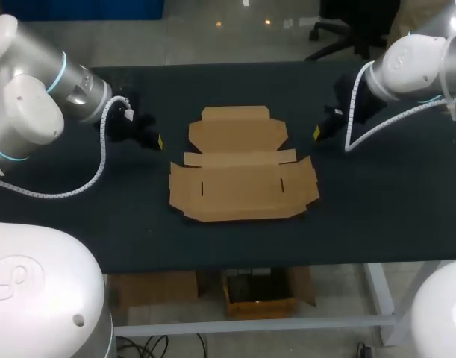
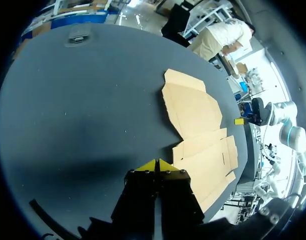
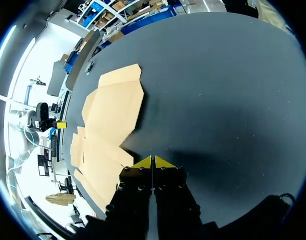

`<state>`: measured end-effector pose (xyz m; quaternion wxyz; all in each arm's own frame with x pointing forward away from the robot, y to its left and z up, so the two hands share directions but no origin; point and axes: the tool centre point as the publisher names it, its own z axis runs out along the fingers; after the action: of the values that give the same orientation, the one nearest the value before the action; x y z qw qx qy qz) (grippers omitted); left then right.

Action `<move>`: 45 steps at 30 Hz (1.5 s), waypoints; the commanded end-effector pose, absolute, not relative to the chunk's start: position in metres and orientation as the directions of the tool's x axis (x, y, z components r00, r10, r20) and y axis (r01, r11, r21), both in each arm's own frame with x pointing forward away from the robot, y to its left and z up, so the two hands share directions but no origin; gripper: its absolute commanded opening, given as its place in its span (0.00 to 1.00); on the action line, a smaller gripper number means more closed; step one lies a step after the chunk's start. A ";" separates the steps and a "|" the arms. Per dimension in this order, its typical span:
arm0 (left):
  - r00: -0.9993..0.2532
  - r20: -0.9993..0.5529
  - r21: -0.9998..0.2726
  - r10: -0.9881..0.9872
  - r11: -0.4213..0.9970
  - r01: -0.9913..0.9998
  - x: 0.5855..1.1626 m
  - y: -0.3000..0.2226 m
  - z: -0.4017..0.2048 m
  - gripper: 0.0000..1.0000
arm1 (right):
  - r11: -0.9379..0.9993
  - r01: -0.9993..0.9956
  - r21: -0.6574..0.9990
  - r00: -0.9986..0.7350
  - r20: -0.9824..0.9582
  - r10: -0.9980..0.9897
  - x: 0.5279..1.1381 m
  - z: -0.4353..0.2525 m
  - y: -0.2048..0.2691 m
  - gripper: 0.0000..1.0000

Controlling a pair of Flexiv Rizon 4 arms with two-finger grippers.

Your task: Assemble the packaging by folding the flat box into shape, placing the metal phone stand inside, and closing the box properly

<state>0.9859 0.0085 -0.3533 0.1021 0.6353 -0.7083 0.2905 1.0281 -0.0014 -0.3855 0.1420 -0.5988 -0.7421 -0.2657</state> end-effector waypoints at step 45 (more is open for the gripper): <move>-0.240 0.569 -0.249 -0.786 0.114 -0.962 0.992 0.008 -0.379 0.00 | 0.191 0.958 0.213 -0.284 0.624 0.728 1.014 -0.415 0.023 0.00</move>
<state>0.9934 0.0078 -0.3795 0.1499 0.5980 -0.7310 0.2926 1.0118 0.0249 -0.4153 0.1916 -0.5673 -0.7460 -0.2915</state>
